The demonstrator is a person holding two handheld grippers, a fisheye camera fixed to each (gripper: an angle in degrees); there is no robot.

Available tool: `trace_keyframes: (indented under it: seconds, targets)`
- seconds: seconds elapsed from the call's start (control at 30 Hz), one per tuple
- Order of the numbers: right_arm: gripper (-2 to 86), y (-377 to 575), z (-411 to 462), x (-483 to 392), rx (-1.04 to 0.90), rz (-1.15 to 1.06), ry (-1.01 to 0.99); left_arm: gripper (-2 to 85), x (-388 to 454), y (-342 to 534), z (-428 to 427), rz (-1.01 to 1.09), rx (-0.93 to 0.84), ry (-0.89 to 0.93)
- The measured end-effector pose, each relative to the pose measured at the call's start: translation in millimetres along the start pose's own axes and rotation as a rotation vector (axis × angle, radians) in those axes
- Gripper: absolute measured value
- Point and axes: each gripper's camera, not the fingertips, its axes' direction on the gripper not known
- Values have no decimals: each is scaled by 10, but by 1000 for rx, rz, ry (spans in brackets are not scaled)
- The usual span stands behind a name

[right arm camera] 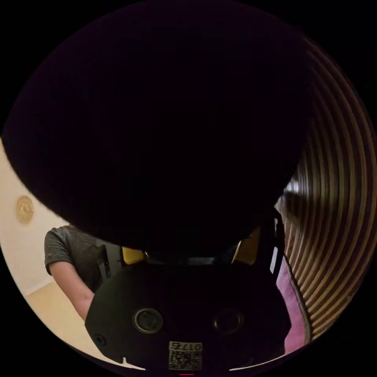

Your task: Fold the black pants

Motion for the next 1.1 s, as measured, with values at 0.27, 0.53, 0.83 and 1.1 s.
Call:
trace_keyframes:
  seconds: [0.27, 0.53, 0.83, 1.1]
  targets:
    - [304, -442, 1327, -403, -73, -174, 37, 50, 676, 761, -599, 285, 100, -168]
    - [265, -1147, 4750, -360, -409, -383, -167, 60, 1038, 2340, -2018, 380, 437, -381]
    - [78, -968, 5233, 1050, -188, 237, 263, 107, -524, 3646, -2395, -236, 613, -433]
    - [11, -294, 4203, -262, 137, 204, 658, 77, -18, 2878, -1332, 115, 339, -647]
